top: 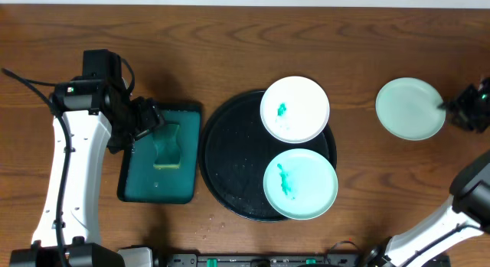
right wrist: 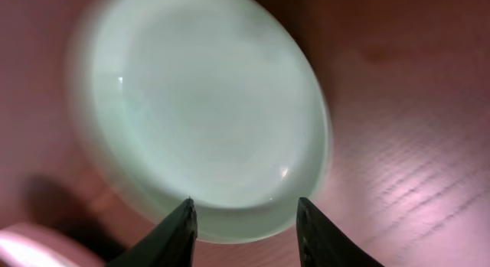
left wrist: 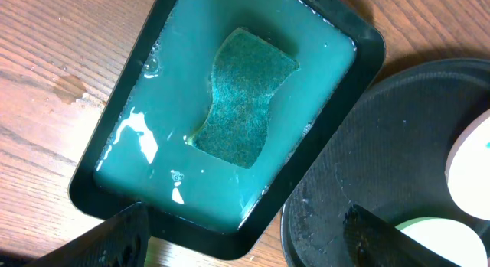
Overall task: Clean dirty plates on tray and stack at the side
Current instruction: 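Carry the plate right and set it on the table's right side, then release the plate and move the right gripper back toward the tray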
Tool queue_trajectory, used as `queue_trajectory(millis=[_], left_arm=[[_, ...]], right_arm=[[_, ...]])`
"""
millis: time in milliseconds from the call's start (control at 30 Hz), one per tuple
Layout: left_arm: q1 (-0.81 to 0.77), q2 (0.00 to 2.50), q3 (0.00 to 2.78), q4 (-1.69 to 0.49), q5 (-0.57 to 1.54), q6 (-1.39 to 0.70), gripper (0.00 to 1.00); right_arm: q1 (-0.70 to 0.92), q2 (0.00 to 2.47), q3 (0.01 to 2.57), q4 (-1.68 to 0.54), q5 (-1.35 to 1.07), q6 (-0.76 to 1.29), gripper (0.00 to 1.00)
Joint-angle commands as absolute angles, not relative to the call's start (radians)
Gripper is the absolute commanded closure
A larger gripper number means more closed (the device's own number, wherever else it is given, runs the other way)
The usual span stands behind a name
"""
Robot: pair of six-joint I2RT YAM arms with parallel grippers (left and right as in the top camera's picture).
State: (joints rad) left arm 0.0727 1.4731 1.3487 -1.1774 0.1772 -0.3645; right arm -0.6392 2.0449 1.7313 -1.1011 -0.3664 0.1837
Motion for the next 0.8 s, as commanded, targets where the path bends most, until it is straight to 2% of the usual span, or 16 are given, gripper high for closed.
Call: queue_trajectory(millis=[0, 200, 433, 767], left_arm=[[0.07, 1.481, 1.339, -1.176, 0.164, -0.351, 0.19], [0.07, 1.481, 1.339, -1.171, 0.164, -0.352, 0.19], [0.07, 1.481, 1.339, -1.172, 0.164, -0.352, 0.19], [0.07, 1.481, 1.339, -1.172, 0.164, -0.351, 0.19]], right_arm=[[-0.569, 1.89, 1.782, -1.078, -0.509, 0.093, 0.57], [-0.376, 1.808, 1.782, -1.092, -0.467, -0.016, 0.44], [-0.165, 1.907, 1.76, -1.145, -0.382, 0.007, 0.47], [-0.013, 2.098, 1.759, -1.139, -0.37, 0.002, 0.48]])
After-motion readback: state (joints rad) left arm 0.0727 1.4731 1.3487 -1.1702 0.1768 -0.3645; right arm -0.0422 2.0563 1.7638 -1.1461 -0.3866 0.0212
